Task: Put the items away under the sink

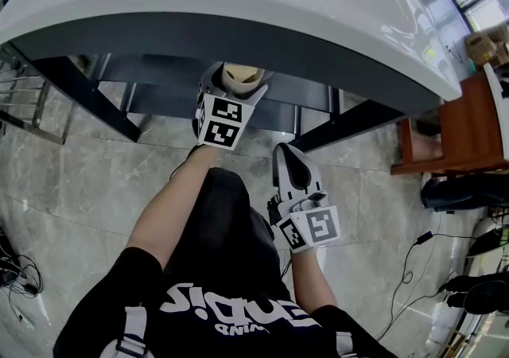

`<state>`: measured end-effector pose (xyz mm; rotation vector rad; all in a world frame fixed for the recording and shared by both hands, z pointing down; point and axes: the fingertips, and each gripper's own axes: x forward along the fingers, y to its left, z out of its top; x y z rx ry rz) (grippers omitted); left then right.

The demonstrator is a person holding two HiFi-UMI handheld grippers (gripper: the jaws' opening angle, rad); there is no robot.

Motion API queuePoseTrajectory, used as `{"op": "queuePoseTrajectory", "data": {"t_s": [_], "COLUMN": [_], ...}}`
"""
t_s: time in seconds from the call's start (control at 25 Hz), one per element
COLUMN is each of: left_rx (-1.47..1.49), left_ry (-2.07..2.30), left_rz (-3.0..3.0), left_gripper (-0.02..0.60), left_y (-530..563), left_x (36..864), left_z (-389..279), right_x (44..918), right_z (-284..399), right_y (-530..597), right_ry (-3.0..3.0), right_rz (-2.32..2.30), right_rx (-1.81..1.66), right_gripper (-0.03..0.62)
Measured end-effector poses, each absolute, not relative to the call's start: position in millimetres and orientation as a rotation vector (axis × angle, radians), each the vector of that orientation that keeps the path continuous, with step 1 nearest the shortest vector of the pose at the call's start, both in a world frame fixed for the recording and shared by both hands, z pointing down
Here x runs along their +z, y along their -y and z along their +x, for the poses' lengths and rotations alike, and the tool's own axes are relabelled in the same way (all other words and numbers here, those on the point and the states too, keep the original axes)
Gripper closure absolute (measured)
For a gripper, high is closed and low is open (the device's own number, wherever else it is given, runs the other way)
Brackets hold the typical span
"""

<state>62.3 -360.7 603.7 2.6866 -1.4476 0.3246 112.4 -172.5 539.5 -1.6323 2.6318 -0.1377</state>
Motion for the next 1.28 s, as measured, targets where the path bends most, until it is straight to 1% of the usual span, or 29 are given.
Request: {"op": "queuePoseTrajectory", "data": {"t_s": [0.28,1.28], "left_rx": [0.318,0.306], "left_ry": [1.57,1.747], "left_rz": [2.613,2.554], "left_gripper": [0.115,0.114], "left_y": [366.0,372.6], "left_x": [602.2,603.3], "left_z": [59.3,55.8], "right_x": [537.9,542.4], "right_z": [113.7,123.7], "right_y": [166.8,156.5], "right_ry": [-2.636,-2.635], "right_rz": [-1.64,-1.653], "right_rx": [-0.127,-0.131], "right_gripper": [0.576,0.576]}}
